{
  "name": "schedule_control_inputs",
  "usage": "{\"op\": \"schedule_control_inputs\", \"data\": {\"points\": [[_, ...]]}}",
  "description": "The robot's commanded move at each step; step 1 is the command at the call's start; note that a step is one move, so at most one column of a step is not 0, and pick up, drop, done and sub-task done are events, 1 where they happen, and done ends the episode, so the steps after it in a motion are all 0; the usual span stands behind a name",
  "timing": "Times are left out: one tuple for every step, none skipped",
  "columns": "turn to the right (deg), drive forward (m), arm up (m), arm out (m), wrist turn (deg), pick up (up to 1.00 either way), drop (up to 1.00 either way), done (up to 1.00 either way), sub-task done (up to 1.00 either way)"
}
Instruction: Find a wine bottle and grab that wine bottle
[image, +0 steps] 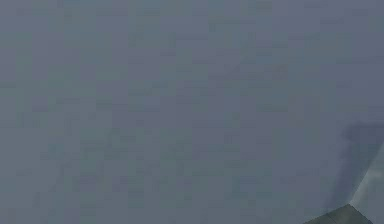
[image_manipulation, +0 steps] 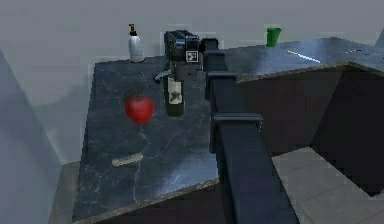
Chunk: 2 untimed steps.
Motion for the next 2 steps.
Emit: {"op": "schedule_control_inputs", "data": {"points": [[0.0,0.0,0.0,0.0,0.0,1.0,0.0,0.0,0.0],[0.0,0.0,0.0,0.0,0.0,0.0,0.0,1.0,0.0]]}}
